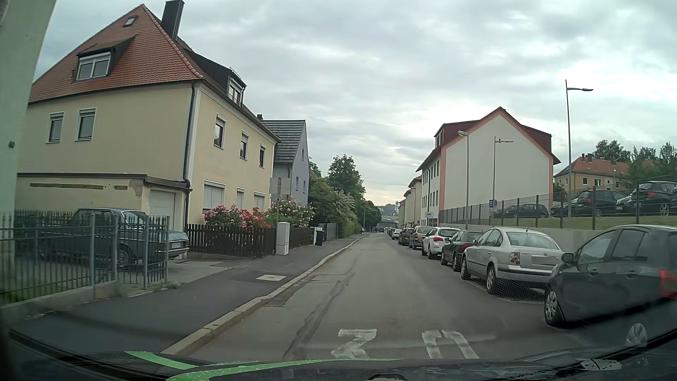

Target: Follow the waypoints while adhering to traffic rules and regulations

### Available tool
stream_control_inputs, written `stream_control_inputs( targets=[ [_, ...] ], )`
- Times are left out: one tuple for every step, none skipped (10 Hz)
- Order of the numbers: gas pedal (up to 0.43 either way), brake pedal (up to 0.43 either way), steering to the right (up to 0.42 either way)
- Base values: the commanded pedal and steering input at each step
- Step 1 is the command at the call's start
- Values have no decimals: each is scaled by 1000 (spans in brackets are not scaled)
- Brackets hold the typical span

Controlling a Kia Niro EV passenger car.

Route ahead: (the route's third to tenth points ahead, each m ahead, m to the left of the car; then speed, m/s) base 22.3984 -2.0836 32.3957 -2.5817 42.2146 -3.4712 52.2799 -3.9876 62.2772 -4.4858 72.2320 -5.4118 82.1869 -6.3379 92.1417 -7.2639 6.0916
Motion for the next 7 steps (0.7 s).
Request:
stream_control_inputs(
  targets=[
    [248,0,60],
    [228,0,53],
    [220,0,46],
    [220,0,42],
    [220,0,38],
    [220,0,33],
    [177,0,21]
  ],
)
